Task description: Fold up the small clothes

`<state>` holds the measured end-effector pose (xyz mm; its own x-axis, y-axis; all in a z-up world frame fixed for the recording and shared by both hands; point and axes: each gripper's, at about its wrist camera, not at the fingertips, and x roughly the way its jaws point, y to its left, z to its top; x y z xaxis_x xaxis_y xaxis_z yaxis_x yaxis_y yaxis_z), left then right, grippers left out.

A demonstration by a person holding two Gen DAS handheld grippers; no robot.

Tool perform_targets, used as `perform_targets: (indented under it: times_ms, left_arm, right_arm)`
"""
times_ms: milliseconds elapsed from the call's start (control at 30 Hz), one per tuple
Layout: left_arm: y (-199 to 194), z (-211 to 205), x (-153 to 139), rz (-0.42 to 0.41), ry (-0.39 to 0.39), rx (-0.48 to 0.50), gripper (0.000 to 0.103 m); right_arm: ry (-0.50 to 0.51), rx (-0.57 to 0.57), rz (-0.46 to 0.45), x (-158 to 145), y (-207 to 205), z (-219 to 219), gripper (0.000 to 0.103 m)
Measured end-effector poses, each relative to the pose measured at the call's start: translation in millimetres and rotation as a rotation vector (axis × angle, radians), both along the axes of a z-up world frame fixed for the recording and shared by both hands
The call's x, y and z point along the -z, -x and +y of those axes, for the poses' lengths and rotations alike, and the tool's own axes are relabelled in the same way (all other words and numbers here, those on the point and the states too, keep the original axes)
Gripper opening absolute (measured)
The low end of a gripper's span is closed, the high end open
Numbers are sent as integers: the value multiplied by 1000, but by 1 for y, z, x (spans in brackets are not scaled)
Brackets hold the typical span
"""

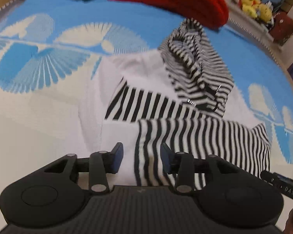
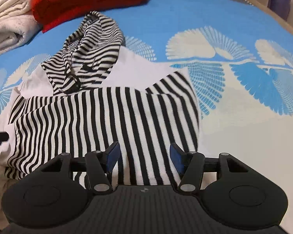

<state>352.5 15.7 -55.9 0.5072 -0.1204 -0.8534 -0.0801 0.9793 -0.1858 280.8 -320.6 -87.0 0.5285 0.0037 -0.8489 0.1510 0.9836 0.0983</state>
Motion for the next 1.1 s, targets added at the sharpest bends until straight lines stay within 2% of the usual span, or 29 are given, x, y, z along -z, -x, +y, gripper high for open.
perform_targets:
  times_ms: [167,433,567,633,700,800,900,1033,1100]
  left_arm:
    - [3,-10,-15,-68,-10,15,49]
    - [5,-30,-48,-198,-114,90,49]
    - [-21,-40,-54,-230,-132,109,47]
    - [-48,-48,-55,-241,-136,119,39]
    - [-83,-57,-54,-246,-136,136,24]
    - [-144,-74,-46,-247,-162,155,16]
    - [-209,-93,-30,-244,-214,188,16]
    - [-296,-113,-1,-232,-228,190,16]
    - [-333,-123,13,-224,-229,191,24]
  right_arm:
    - [1,19,-17,-6,9,-8,58]
    - [75,43,23,1,11,-35,58]
    - [72,54,14,-2,9,-45,58]
    - [73,55,8,-4,8,-48,58]
    - [69,52,10,-4,7,-50,58]
    - [66,53,24,0,6,-53,58]
    - [68,53,36,3,4,-56,58]
    - [75,38,49,7,2,-56,58]
    - [81,25,57,9,1,-55,58]
